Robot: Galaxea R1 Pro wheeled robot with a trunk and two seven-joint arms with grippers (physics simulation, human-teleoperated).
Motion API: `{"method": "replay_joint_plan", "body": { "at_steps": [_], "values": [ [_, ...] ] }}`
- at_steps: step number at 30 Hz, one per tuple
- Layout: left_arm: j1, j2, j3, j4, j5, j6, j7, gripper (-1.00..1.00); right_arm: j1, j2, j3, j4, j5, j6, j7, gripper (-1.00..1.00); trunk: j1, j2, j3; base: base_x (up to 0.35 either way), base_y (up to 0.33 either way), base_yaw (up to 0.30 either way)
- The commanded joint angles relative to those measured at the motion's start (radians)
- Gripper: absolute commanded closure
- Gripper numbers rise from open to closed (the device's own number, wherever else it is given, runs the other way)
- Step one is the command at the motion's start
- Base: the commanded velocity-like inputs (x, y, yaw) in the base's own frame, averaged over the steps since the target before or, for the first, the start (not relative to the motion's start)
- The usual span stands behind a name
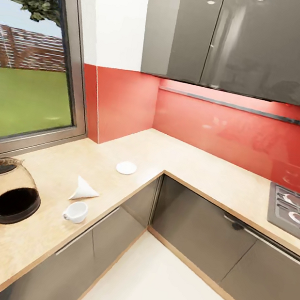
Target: Set up a coffee station on the kitchen countertop: keep the coffee maker on the countertop, move the bottle of coffee from the kitchen shelf to the counter next to the coffee maker, place a paper coffee filter on top of the coffee maker, put the saucer next to the coffee maker with the coffee cup on the saucer, and place the electric kettle next to the coffee maker.
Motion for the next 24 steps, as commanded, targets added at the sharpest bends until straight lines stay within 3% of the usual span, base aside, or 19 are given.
{"method": "replay_joint_plan", "body": {
  "at_steps": [1,19,24],
  "values": [
    [-0.001,-0.001,0.001,0.001,-0.001,-0.003,0.001,-1.00,0.000,0.001,-0.005,0.000,0.008,-0.003,0.000,-1.00,-0.004,0.006,0.002,0.000,0.000,0.280],
    [0.000,0.000,0.001,0.002,0.002,-0.003,-0.003,-1.00,0.000,0.001,-0.005,-0.001,0.008,-0.003,0.000,-1.00,-0.073,0.132,0.058,0.000,0.000,0.280],
    [0.001,-0.001,0.000,0.003,0.003,0.000,-0.008,-1.00,0.000,0.001,-0.005,-0.001,0.008,-0.003,0.000,-1.00,-0.073,0.132,0.058,0.000,0.000,0.280]
  ]
}}
